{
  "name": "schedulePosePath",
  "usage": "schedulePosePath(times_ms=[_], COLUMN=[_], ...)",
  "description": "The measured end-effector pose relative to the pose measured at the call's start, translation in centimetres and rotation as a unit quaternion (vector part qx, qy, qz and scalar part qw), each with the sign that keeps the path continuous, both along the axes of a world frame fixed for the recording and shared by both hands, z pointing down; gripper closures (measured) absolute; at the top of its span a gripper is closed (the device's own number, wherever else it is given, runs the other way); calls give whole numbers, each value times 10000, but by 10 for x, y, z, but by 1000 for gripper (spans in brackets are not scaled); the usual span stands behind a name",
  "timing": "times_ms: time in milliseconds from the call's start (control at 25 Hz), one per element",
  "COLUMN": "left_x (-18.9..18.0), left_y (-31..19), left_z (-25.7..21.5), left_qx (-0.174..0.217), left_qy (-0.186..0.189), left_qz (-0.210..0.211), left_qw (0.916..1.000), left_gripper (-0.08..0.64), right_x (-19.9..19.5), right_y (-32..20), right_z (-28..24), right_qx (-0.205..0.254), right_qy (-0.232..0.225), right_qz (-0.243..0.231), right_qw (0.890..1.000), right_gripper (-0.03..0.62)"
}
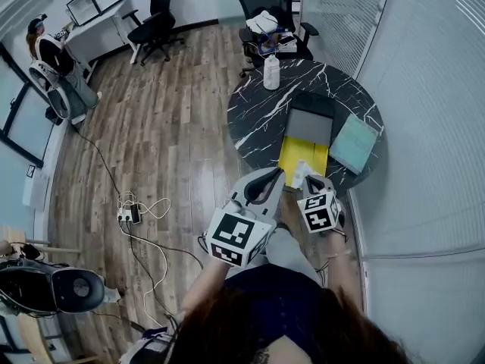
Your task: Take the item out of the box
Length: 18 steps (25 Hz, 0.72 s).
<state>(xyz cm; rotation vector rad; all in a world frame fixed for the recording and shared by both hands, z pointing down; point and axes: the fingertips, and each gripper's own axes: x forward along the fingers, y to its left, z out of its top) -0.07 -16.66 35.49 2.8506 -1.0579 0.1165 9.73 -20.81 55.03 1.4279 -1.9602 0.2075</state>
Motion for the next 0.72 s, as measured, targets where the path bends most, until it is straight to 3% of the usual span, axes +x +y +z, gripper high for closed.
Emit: schedulePosePath(times_ms=[720], left_x=[-23], left_y=[47], left_z=[-9], left_qx=[206], left_qy=[223], left_qz=[89], left_qw=[9995], left_gripper=[531], right_x=[-19], right_y=[46], right_z=[-68], right_qx=[830], right_qy=[18], right_qz=[161], right_qw=[9964], right_gripper=[566])
